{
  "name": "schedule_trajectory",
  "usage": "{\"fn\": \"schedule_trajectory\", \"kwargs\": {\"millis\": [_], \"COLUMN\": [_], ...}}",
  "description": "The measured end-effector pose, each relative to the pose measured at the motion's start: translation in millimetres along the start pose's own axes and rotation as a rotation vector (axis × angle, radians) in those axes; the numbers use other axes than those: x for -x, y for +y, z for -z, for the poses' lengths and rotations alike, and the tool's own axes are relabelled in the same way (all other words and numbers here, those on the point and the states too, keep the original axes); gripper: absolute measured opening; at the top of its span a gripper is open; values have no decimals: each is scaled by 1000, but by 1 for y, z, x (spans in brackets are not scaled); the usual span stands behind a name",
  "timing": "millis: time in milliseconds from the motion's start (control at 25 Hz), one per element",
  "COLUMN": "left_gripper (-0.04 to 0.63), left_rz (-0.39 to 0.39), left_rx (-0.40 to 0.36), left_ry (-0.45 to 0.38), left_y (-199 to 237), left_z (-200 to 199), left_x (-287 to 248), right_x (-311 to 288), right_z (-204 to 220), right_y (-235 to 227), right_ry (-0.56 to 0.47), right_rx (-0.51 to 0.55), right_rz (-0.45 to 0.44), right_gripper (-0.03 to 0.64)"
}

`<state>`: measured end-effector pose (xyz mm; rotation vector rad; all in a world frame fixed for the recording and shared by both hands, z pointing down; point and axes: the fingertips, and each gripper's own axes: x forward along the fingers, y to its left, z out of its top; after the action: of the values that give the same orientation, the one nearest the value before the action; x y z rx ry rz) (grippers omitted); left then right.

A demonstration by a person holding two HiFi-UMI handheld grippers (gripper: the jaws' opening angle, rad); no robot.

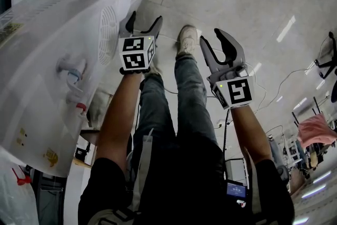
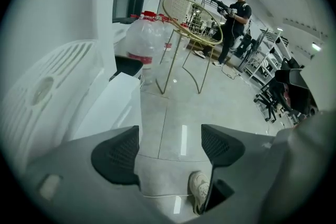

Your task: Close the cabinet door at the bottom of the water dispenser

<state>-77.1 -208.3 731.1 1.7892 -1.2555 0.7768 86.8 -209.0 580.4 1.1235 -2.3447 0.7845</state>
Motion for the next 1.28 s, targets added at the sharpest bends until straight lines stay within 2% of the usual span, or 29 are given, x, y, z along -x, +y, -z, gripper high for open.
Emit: {"fn": "schedule_trajectory", "kwargs": {"millis": [280, 720, 920, 1280], "left_gripper": [383, 383, 380, 382], "left_rz": [-69, -108, -175, -248], "left_rx": [2, 27, 40, 0], "left_ry": [-18, -37, 6, 31], "left_y": [8, 9, 19, 30], "left_z": [-8, -24, -24, -24], "left_x": [-8, -12, -19, -22], "right_x": [-2, -9, -9, -7], "right_z": [-2, -10, -14, -16], "right_y": [-1, 0, -1, -7], "right_ry": [2, -16, -29, -19], "right_rx": [10, -16, -26, -8], "right_rz": [-5, -11, -16, -19], "right_gripper": [173, 173, 174, 174]}}
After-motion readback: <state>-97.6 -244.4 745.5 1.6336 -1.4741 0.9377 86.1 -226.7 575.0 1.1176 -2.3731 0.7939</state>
